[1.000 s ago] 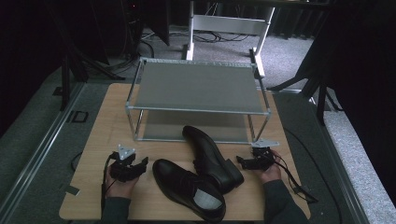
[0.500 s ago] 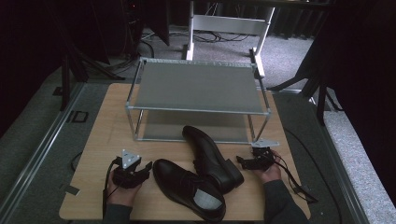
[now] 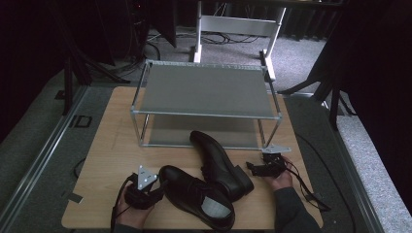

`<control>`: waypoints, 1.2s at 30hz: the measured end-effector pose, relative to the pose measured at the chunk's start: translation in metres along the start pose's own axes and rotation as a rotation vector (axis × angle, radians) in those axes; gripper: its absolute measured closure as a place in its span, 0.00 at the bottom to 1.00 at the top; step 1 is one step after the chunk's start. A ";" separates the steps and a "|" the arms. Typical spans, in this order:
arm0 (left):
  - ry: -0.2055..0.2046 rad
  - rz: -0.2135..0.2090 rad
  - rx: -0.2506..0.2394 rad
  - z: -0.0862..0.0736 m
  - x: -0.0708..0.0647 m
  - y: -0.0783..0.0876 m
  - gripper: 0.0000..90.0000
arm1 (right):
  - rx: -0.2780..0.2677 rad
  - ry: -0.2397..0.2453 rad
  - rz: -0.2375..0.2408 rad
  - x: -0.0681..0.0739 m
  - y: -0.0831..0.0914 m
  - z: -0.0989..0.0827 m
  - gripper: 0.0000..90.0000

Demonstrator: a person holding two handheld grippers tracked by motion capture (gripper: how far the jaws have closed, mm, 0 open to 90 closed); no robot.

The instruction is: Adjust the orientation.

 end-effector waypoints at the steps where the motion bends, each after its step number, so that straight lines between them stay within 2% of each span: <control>1: -0.005 -0.007 0.003 -0.001 -0.003 0.001 0.68 | 0.000 0.000 0.000 0.000 0.000 0.000 0.15; 5: -0.035 -0.029 0.020 -0.010 -0.013 0.003 0.74 | 0.000 0.000 0.000 0.000 0.000 0.000 0.15; 9: -0.040 -0.047 0.041 -0.021 -0.021 0.005 0.79 | 0.000 0.000 0.000 0.000 0.000 0.000 0.15; 16: -0.068 -0.089 0.078 -0.038 -0.041 0.007 0.81 | 0.000 -0.005 -0.002 0.000 0.000 0.000 0.17; 17: -0.075 -0.095 0.082 -0.040 -0.044 0.008 0.81 | -0.009 -0.006 -0.008 0.000 0.002 0.000 0.26; 18: -0.077 -0.098 0.082 -0.042 -0.047 0.008 0.81 | -0.009 -0.006 -0.008 0.000 0.002 0.000 0.26; 20: -0.081 -0.112 0.085 -0.045 -0.052 0.009 0.82 | 0.010 -0.019 -0.020 -0.001 0.007 0.000 0.44; 21: -0.091 -0.117 0.089 -0.047 -0.055 0.009 0.82 | 0.002 -0.017 -0.014 0.002 0.014 0.003 0.49; 24: -0.095 -0.126 0.100 -0.051 -0.060 0.007 0.82 | -0.008 -0.011 -0.007 0.008 0.022 0.008 0.55; 26: -0.096 -0.134 0.106 -0.052 -0.063 0.005 0.82 | -0.026 0.008 0.004 0.017 0.032 0.014 0.58; 30: -0.103 -0.148 0.108 -0.052 -0.071 0.001 0.83 | -0.074 0.055 0.003 0.035 0.056 0.028 0.72; 32: -0.109 -0.153 0.112 -0.052 -0.075 -0.001 0.83 | -0.095 0.075 0.023 0.048 0.068 0.036 0.78; 33: -0.111 -0.153 0.112 -0.053 -0.077 -0.002 0.83 | -0.122 0.096 0.047 0.061 0.079 0.043 0.85; 34: -0.116 -0.148 0.111 -0.053 -0.077 -0.003 0.83 | -0.122 0.096 0.047 0.061 0.079 0.043 0.85; 36: -0.112 -0.152 0.109 -0.053 -0.077 -0.003 0.84 | -0.140 0.110 0.076 0.072 0.088 0.048 0.91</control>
Point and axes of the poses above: each handheld gripper's, and its own axes: y roughly backward along the jaws, z roughly out of its top, x roughly to its left, the point moved 10 cm from there along -y, roughly forward along the jaws, and after that the axes turned 5 degrees about z, right-handed, at the moved point
